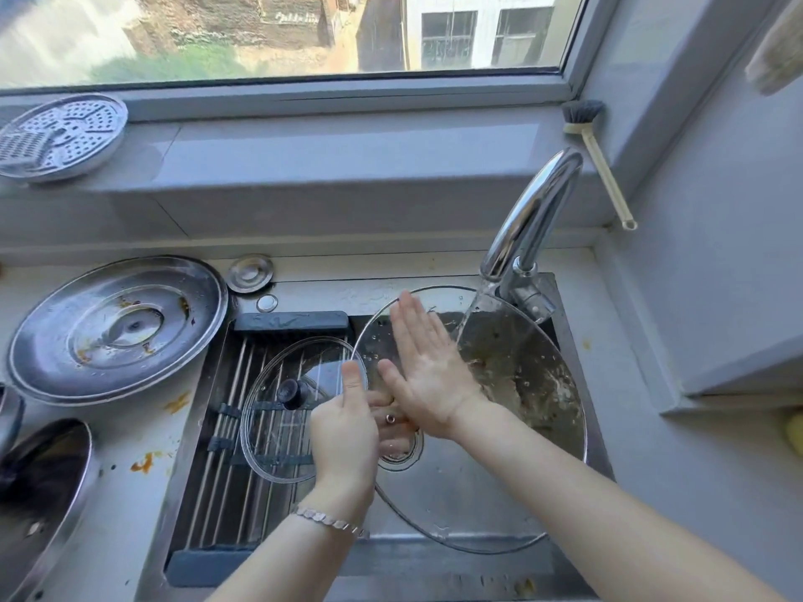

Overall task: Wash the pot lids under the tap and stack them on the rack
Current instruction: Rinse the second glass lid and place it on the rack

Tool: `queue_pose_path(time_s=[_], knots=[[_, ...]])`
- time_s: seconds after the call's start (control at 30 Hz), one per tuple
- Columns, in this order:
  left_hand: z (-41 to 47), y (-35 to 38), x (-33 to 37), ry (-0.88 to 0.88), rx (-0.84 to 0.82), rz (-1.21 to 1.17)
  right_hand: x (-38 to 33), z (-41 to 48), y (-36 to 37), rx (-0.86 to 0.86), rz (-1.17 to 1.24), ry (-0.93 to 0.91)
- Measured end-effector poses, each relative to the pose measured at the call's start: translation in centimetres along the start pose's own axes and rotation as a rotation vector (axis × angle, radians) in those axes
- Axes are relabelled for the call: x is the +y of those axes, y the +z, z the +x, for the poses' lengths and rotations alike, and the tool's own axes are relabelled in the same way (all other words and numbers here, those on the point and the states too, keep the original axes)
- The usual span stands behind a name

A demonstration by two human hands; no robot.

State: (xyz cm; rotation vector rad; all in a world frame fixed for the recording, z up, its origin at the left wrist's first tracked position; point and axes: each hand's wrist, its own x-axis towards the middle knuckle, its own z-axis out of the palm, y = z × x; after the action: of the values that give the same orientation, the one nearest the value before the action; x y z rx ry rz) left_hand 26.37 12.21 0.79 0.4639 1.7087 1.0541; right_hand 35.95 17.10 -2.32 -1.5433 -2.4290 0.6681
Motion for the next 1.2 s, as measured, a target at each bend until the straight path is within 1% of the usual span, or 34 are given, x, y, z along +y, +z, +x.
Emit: queue_pose_path(time_s=[0.07, 0.1, 0.13, 0.2, 0.27, 0.33, 0.43, 0.5, 0.6, 0.67, 0.73, 0.8, 0.87, 0.9, 0.93, 0.97, 1.07, 1.1, 1.17, 1.2], knots=[[0.3, -0.1, 0.0, 0.031, 0.034, 0.057, -1.3, -0.5, 0.7, -0.074, -0.025, -0.181], [0.3, -0.2, 0.1, 0.031, 0.029, 0.059, -1.2, -0.5, 0.8, -0.085, -0.047, -0.201], [0.3, -0.2, 0.2, 0.021, 0.011, 0.038, -0.6, -0.1, 0.6, -0.068, -0.064, -0.157], [0.4, -0.3, 0.5, -0.005, -0.010, -0.019, 1.6, 0.7, 0.2, -0.026, -0.066, 0.060], [0.7, -0.6, 0.6, -0.009, 0.005, -0.048, 4.2, 0.7, 0.1, -0.011, -0.056, 0.257], [1.2, -1.0, 0.7, 0.027, 0.041, -0.048, 6.1, -0.4, 0.6, -0.034, -0.097, 0.343], [1.9, -1.4, 1.3, 0.087, 0.097, -0.074, 7.0, -3.4, 1.8, -0.073, -0.107, 0.407], [2.1, -1.5, 1.8, 0.111, 0.126, -0.103, 6.0, -5.4, 2.6, -0.069, -0.051, 0.418], [2.4, -1.5, 1.8, 0.131, 0.149, -0.102, 3.2, -7.6, 3.4, -0.137, 0.023, 0.280], [2.4, -1.5, 1.6, 0.133, 0.155, -0.098, 2.7, -8.0, 3.5, -0.177, 0.009, 0.210], [2.4, -1.6, 1.4, 0.130, 0.151, -0.093, 4.0, -7.1, 2.9, -0.139, -0.022, 0.256], [2.2, -1.4, 1.2, 0.119, 0.141, -0.105, 5.4, -5.6, 1.9, -0.101, -0.064, 0.368], [2.0, -1.2, 1.2, 0.110, 0.135, -0.121, 5.6, -4.4, 1.2, -0.060, -0.073, 0.454], [1.9, -1.0, 1.3, 0.111, 0.136, -0.133, 4.9, -4.3, 1.1, -0.055, -0.058, 0.461], [2.0, -0.9, 1.4, 0.111, 0.138, -0.150, 4.0, -4.6, 1.3, -0.070, -0.033, 0.429], [2.2, -0.7, 1.4, 0.110, 0.144, -0.166, 2.6, -5.1, 1.7, -0.098, 0.002, 0.347], [2.9, -0.6, 1.3, 0.106, 0.163, -0.175, -1.8, -6.9, 2.9, -0.168, 0.115, -0.005], [3.1, -0.7, 1.1, 0.106, 0.165, -0.151, -2.4, -7.2, 3.4, -0.188, 0.121, -0.088], [3.3, -0.9, 0.8, 0.092, 0.159, -0.126, -1.9, -7.4, 3.6, -0.214, 0.109, -0.180], [3.3, -1.0, 0.7, 0.078, 0.149, -0.140, -1.0, -7.5, 3.4, -0.197, 0.084, -0.205]])
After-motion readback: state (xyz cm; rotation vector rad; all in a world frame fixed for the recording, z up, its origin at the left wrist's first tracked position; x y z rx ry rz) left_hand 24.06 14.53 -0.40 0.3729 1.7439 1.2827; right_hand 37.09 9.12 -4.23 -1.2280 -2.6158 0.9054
